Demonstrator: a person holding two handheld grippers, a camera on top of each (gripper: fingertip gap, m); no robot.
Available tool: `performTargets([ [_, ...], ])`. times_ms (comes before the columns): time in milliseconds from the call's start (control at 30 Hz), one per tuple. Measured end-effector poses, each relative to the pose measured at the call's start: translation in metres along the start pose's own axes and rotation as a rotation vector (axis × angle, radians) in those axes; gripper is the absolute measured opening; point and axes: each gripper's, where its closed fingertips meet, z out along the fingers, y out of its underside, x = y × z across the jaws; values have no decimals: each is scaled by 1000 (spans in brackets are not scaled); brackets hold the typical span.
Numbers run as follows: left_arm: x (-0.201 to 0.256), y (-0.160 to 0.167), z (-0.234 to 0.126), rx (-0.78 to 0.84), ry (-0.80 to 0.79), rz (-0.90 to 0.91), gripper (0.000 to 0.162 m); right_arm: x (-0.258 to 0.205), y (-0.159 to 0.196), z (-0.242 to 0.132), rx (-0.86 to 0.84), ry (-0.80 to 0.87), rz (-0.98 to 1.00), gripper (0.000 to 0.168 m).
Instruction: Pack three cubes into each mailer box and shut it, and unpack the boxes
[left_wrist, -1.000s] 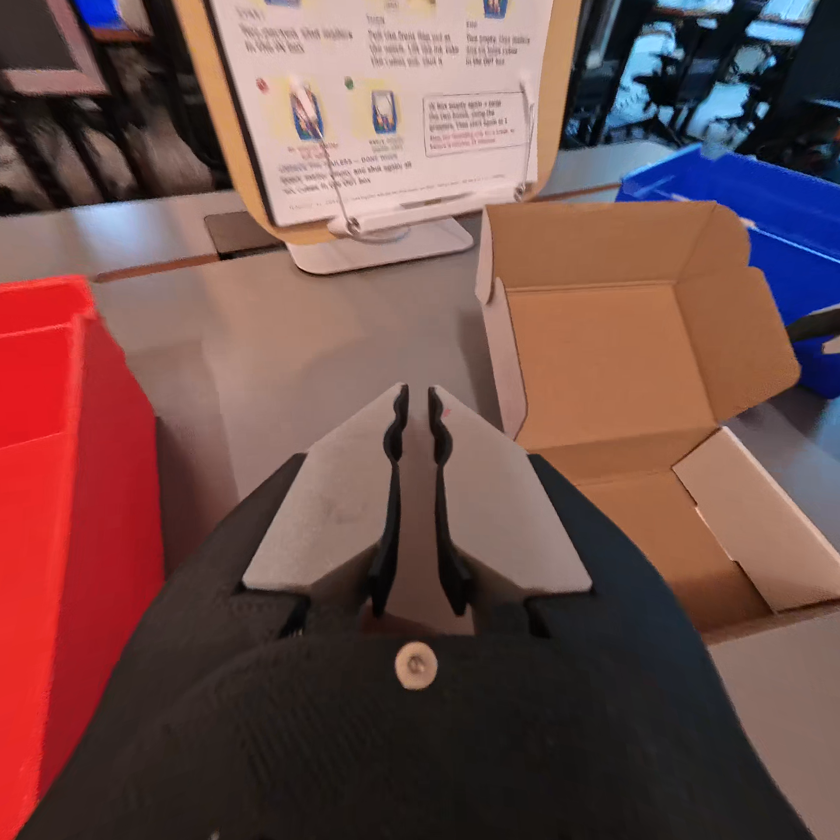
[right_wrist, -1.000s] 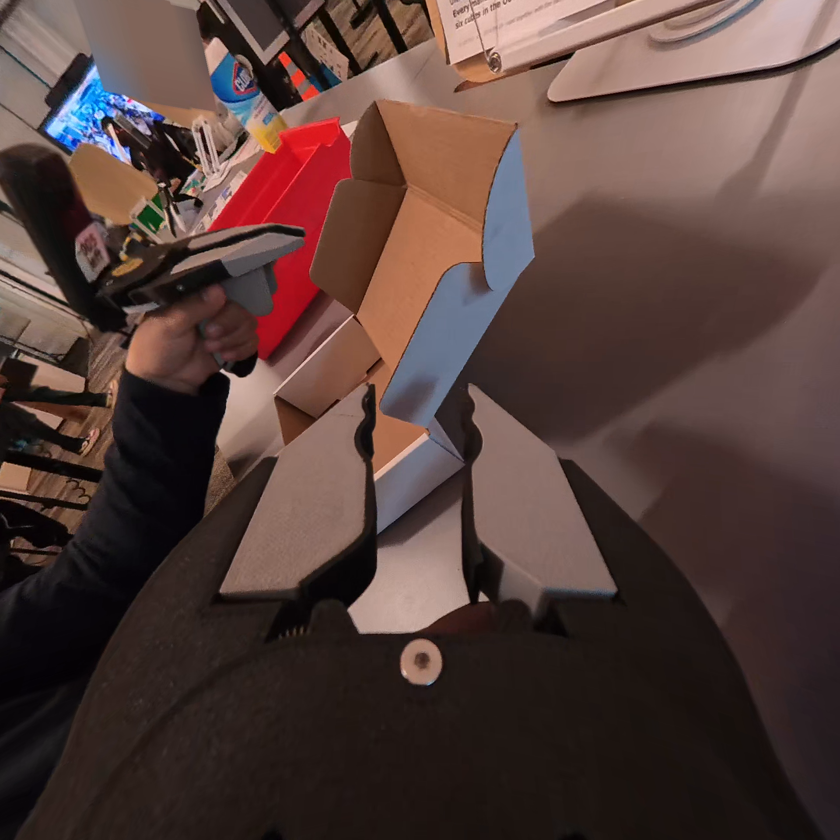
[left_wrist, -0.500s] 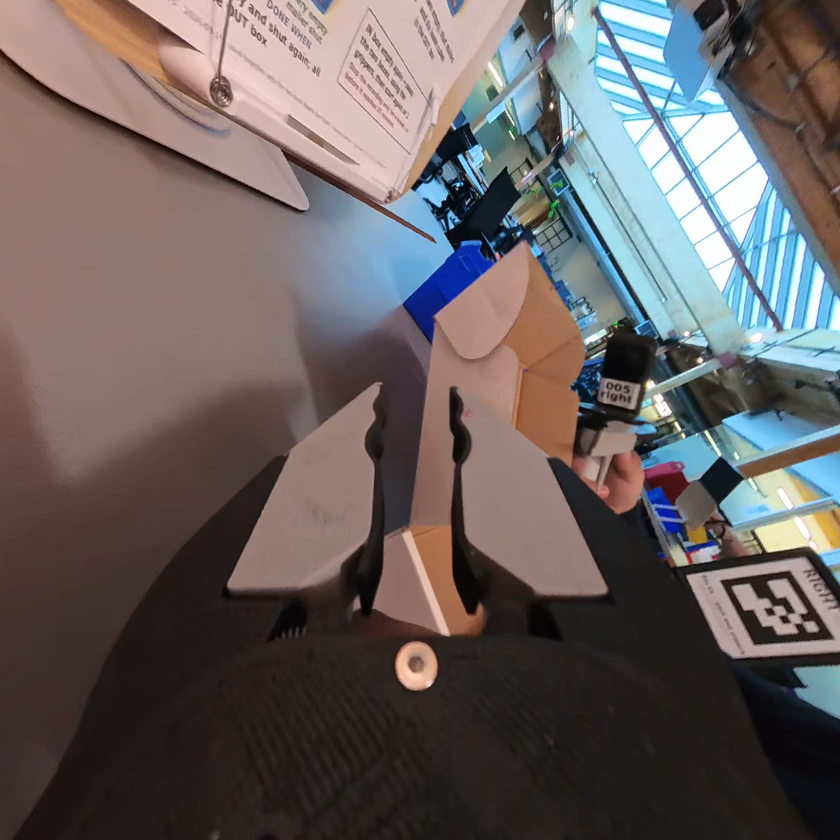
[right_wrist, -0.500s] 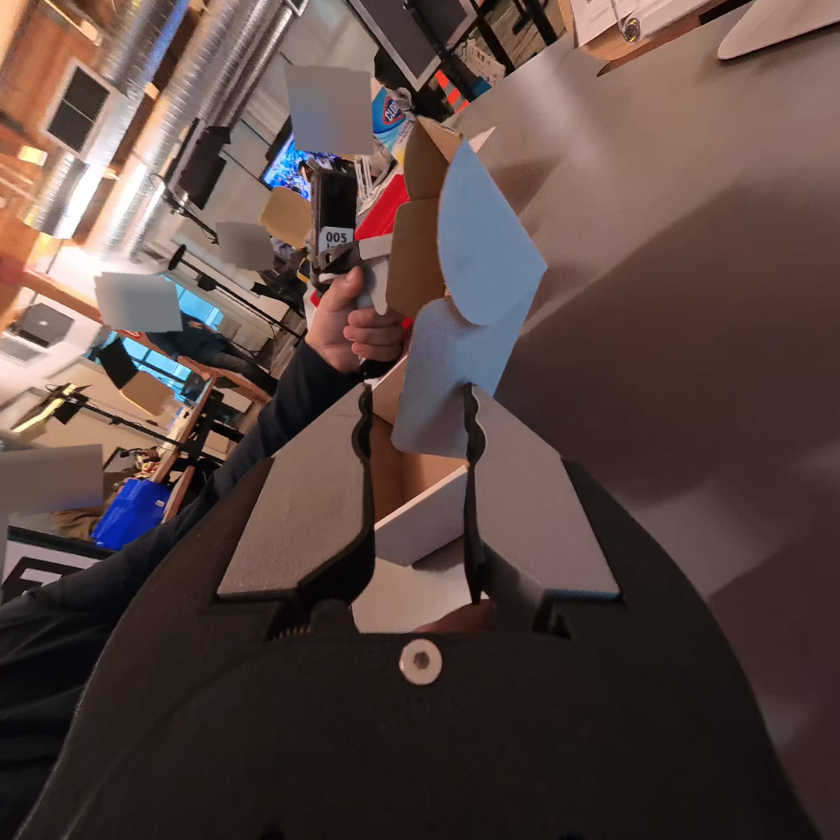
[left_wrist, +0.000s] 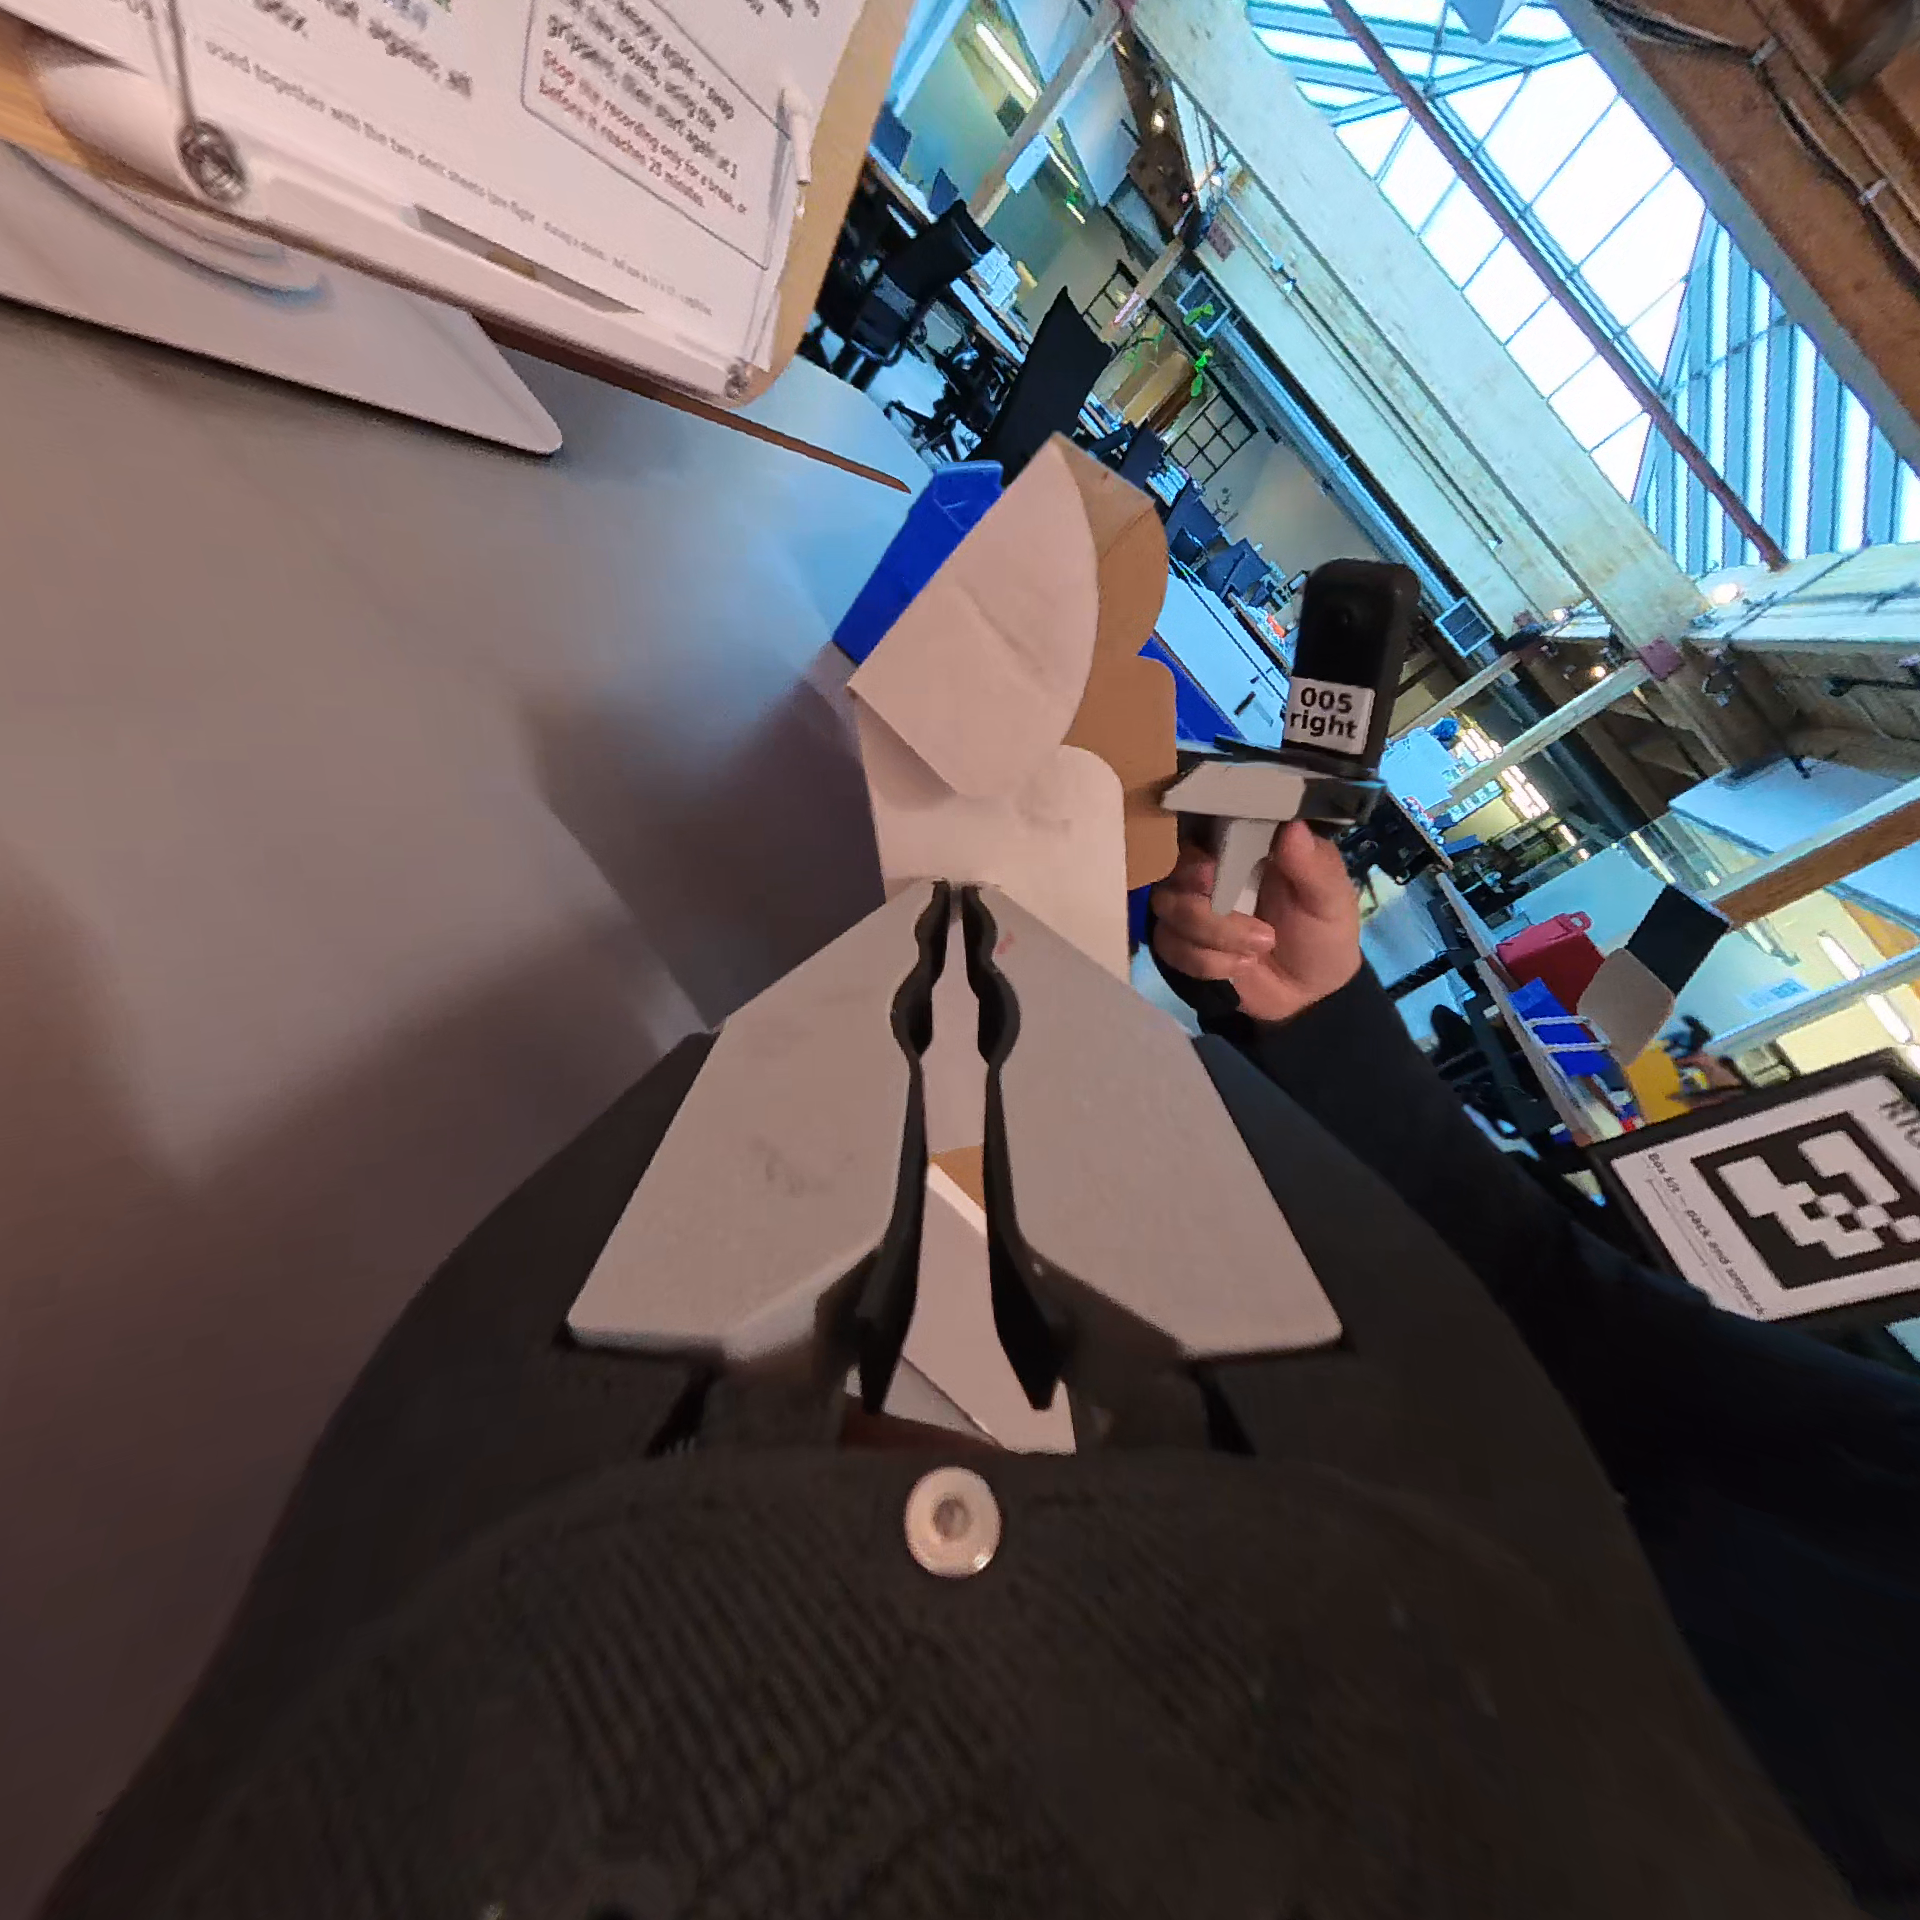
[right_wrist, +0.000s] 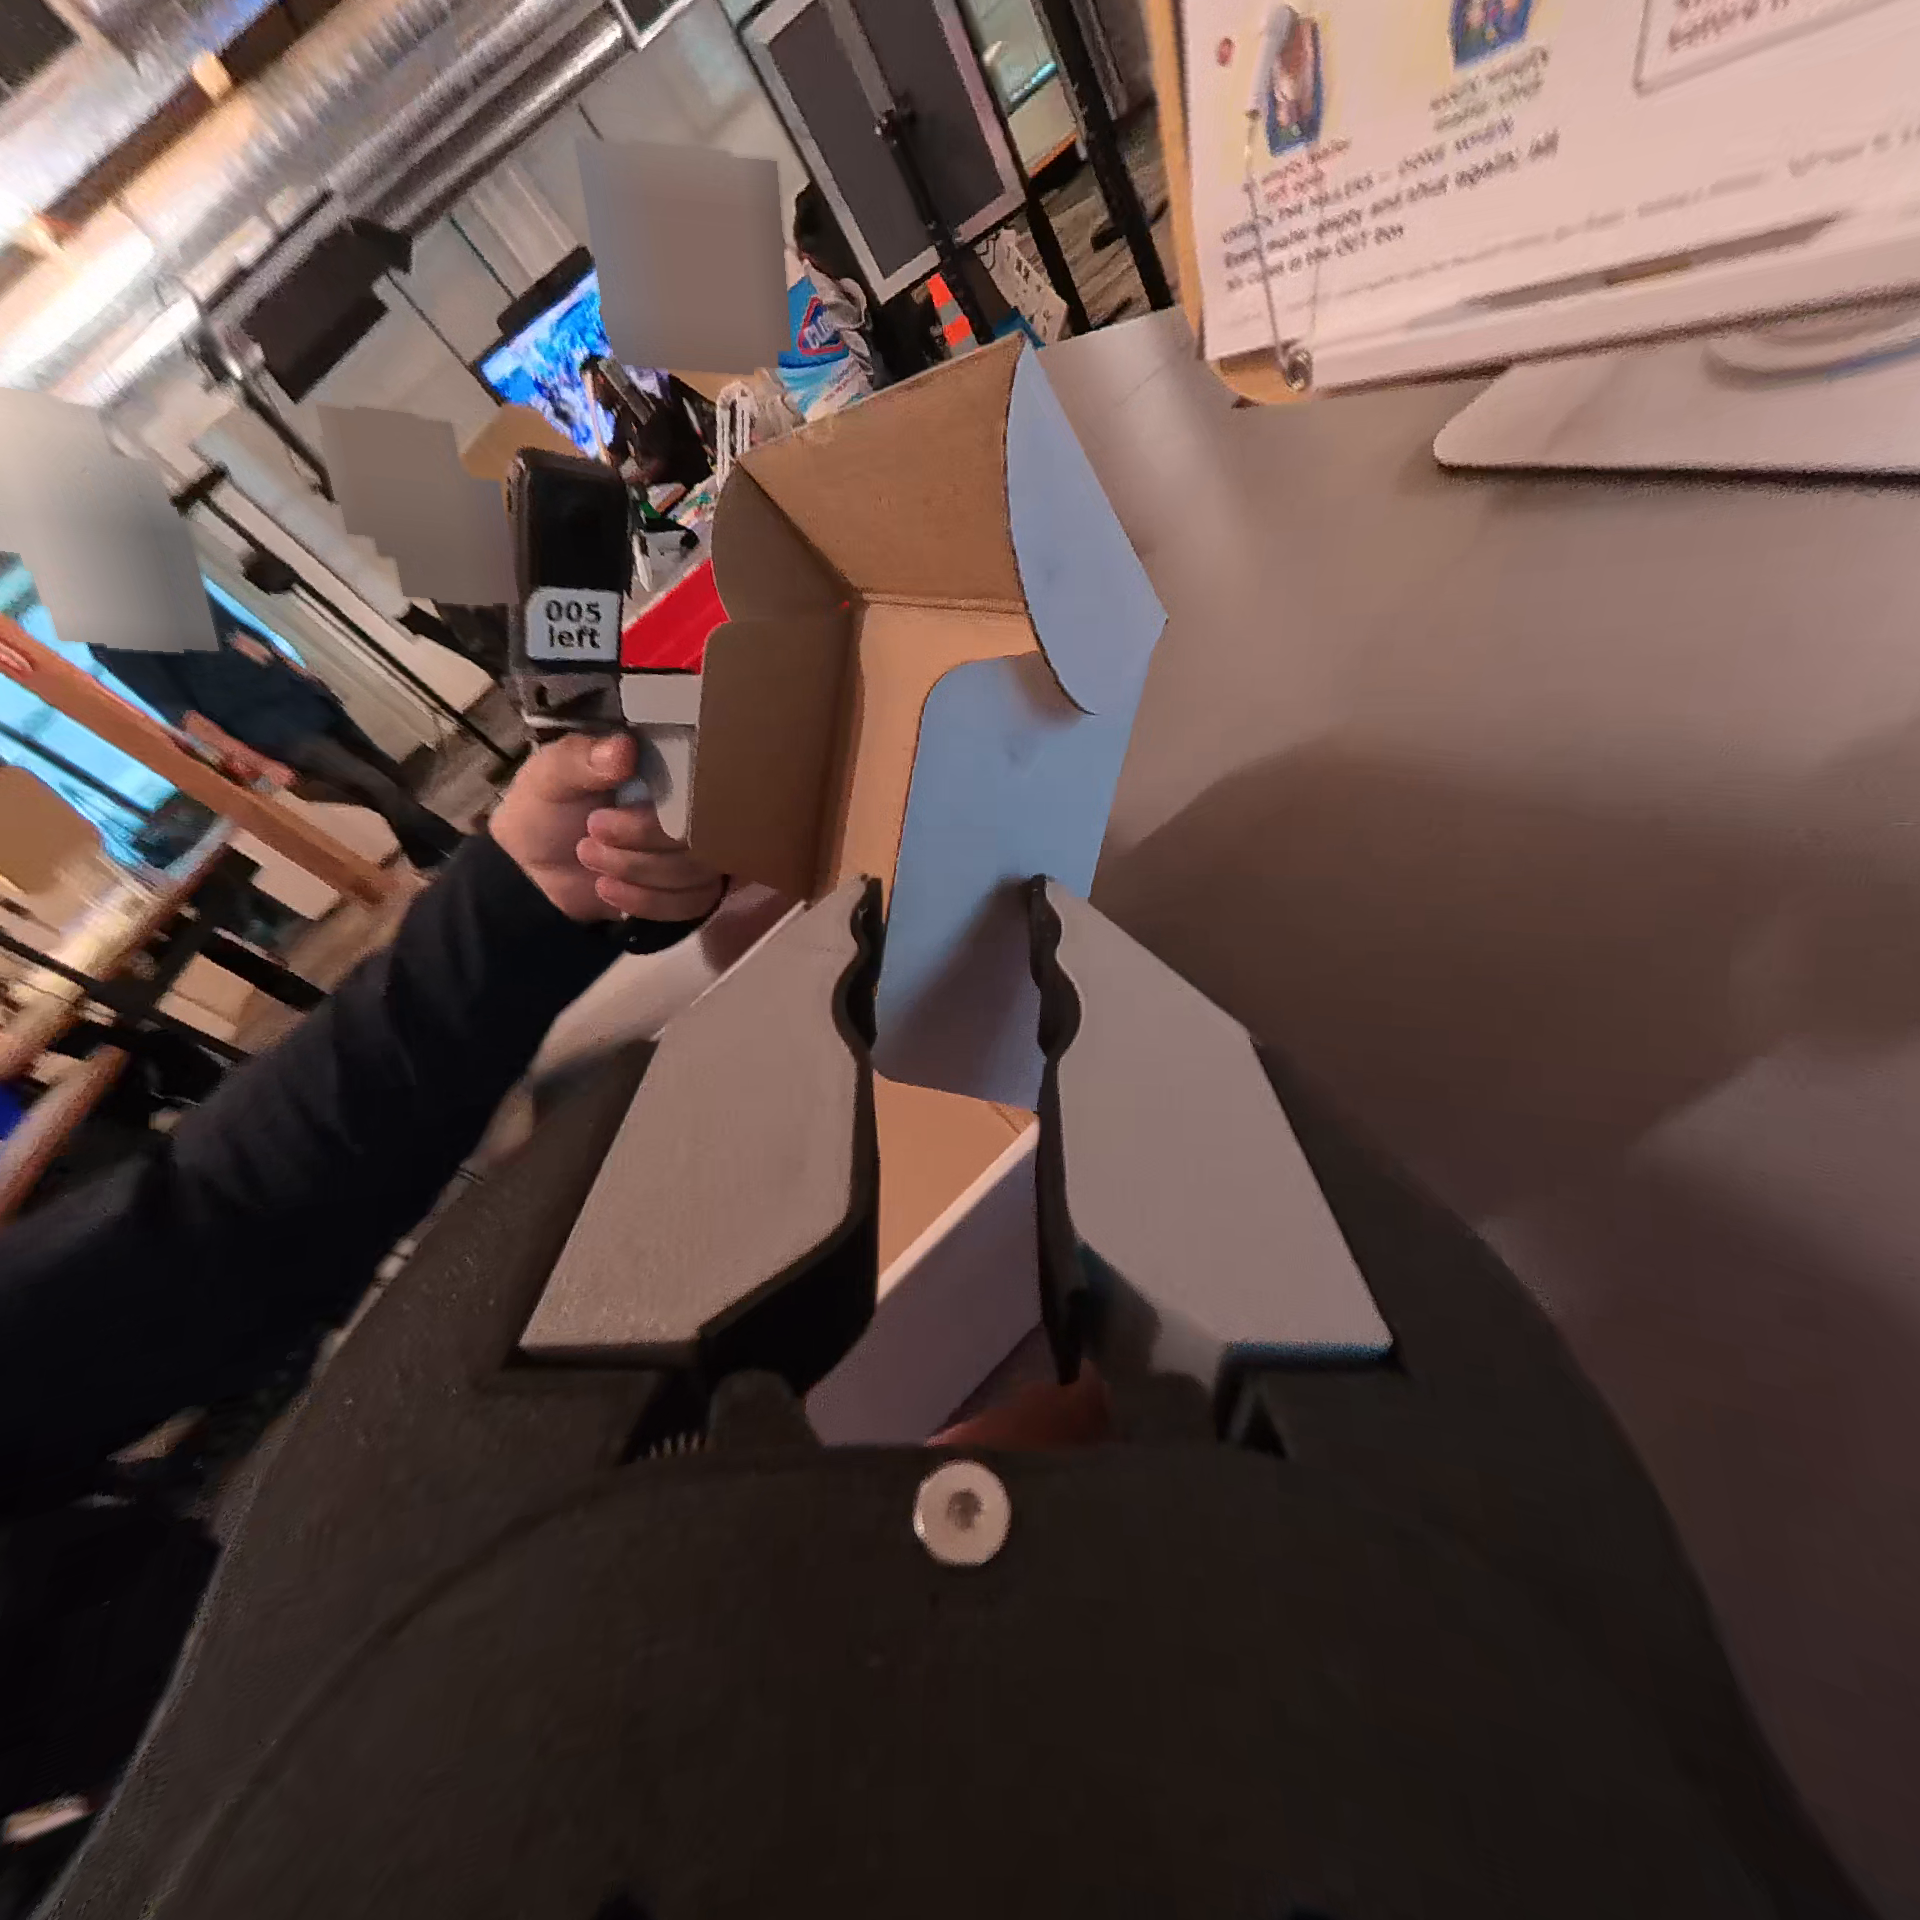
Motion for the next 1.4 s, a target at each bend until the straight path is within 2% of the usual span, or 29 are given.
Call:
performTargets([
  [200, 26, 12, -6, 3, 7, 277, 0, -17, 11, -10, -43, 110, -369, 25],
  [333, 39, 21, -11, -50, -15, 377, 0, -28, 22, -19, -108, 153, -541, 24],
  [500, 58, 45, -19, -144, -37, 543, 0, -39, 37, -30, -157, 146, -635, 22],
  [667, 66, 69, -25, -249, -89, 668, 0, -47, 59, -36, -231, 140, -728, 27],
  [900, 62, 100, -30, -385, -149, 731, 0, -44, 106, -48, -475, 142, -900, 23],
  [967, 58, 107, -33, -410, -175, 727, 1, -45, 106, -56, -499, 145, -935, 30],
  [1167, 65, 96, -56, -317, -209, 687, 20, -49, 93, -86, -491, 146, -935, 38],
  [1267, 81, 87, -65, -263, -257, 792, 26, -45, 88, -103, -513, 214, -1007, 39],
  [1333, 93, 81, -69, -222, -334, 901, 45, -57, 76, -108, -459, 233, -1039, 40],
  [1400, 109, 82, -66, -214, -368, 970, 50, -78, 66, -106, -403, 232, -1058, 51],
])
